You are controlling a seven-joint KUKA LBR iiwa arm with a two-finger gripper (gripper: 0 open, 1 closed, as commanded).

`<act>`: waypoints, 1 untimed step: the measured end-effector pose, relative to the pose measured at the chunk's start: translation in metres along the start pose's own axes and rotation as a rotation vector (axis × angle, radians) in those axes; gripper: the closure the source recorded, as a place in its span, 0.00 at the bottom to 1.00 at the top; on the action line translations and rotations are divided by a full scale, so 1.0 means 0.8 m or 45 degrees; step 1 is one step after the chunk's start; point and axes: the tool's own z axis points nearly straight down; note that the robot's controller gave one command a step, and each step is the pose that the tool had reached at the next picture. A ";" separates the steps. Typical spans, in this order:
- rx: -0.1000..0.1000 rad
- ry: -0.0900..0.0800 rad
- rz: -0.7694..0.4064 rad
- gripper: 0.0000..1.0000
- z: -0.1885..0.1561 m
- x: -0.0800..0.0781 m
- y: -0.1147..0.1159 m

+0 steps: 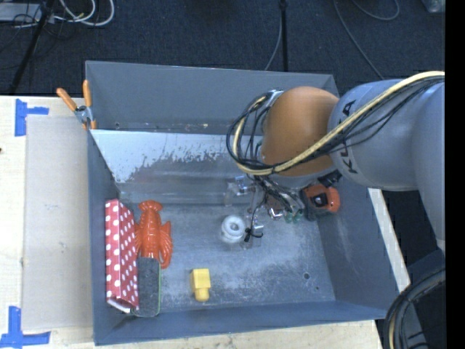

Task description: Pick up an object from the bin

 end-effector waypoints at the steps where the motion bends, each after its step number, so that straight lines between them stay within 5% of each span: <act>1: -0.001 0.006 0.058 0.00 0.073 -0.009 -0.021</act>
Offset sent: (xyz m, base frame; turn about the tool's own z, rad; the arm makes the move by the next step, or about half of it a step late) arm 0.0055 -0.0144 -0.0558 -0.0205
